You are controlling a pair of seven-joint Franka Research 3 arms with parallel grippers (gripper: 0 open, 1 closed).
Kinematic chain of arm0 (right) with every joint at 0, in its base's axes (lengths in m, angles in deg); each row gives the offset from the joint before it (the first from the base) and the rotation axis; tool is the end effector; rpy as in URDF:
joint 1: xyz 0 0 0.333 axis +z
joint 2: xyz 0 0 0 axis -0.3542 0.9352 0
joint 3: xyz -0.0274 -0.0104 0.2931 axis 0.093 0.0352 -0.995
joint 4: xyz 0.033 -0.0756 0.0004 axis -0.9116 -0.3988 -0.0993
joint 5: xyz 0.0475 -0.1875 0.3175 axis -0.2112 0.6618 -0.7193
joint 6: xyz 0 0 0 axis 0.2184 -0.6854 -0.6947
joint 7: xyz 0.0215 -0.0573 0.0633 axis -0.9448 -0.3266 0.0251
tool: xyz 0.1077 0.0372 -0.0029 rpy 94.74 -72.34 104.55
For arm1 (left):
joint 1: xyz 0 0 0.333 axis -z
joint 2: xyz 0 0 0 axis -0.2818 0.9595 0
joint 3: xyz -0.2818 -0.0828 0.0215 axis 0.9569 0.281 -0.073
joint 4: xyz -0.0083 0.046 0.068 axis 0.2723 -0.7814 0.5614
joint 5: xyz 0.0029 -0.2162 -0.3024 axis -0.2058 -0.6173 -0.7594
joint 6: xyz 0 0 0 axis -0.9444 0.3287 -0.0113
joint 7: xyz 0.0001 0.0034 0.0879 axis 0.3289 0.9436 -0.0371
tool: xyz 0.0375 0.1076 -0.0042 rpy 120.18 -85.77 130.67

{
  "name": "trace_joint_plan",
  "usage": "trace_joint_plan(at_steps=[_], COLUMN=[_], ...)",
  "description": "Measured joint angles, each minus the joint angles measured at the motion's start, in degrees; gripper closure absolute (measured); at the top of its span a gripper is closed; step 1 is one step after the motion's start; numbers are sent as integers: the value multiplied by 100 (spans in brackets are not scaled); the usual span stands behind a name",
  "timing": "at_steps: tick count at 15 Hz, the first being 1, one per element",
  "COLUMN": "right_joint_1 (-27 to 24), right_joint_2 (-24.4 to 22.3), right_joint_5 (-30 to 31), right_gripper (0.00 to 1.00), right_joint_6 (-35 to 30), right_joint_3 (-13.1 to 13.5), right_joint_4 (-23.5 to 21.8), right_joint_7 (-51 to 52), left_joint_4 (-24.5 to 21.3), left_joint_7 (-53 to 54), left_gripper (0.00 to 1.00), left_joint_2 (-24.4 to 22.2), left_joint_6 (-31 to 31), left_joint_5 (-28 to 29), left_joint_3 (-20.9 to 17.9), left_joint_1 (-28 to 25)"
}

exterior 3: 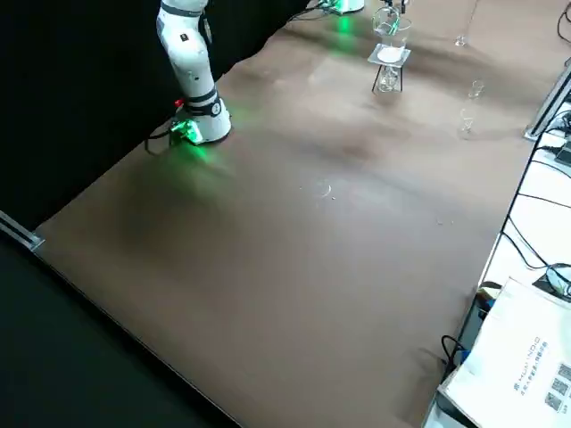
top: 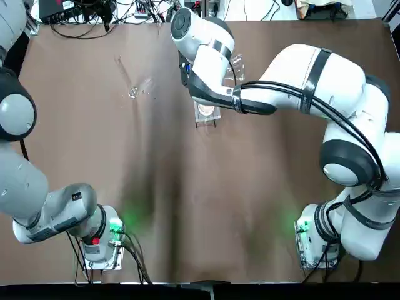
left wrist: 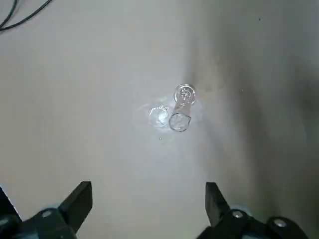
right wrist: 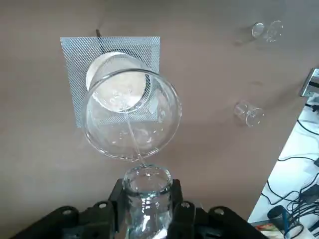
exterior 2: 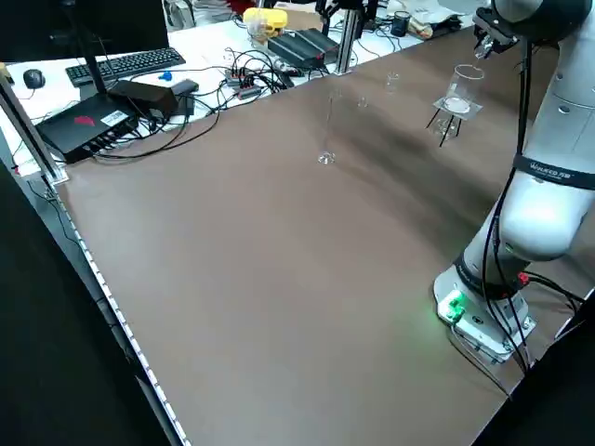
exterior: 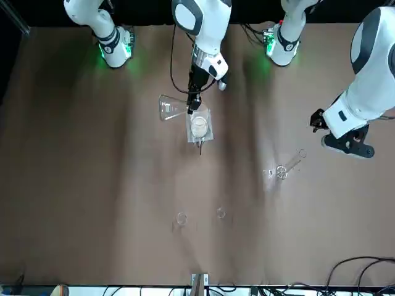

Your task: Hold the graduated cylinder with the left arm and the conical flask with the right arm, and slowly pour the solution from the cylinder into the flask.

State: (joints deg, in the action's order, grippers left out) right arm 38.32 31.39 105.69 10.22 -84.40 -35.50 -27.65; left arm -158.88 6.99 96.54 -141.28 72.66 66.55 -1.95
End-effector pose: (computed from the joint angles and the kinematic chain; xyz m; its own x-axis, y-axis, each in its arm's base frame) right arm 0.3896 0.5208 0.4331 -0.0419 0.9395 -0.3399 0.9541 0.1386 0.2656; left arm 0.5674 -0.0876 0.5290 0.9433 -0.3080 -0.1239 -0.3235 -0.9366 -0.1347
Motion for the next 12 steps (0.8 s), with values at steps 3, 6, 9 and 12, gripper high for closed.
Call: trace_joint_plan(at_steps=[3,6,9,12], right_joint_1=[-89,-266,-401,-542], right_joint_2=[-1,-5,-15,-88], right_joint_5=[-270,-658,-974,-1189], right_gripper=[61,61,61,61], right_joint_6=[-13,-13,-11,-11], right_joint_3=[42,66,72,71], right_joint_4=[103,287,386,425], right_joint_7=[3,31,33,146], left_joint_4=[0,0,-1,0], left_joint_7=[-417,-526,-576,-636], left_gripper=[0,0,0,0], left_joint_2=[-80,-97,-97,-105], left_joint_6=[192,291,295,296], left_joint_5=[0,1,1,-16], left_joint_3=[-1,-2,-3,11], left_joint_1=[-25,-34,-75,-73])
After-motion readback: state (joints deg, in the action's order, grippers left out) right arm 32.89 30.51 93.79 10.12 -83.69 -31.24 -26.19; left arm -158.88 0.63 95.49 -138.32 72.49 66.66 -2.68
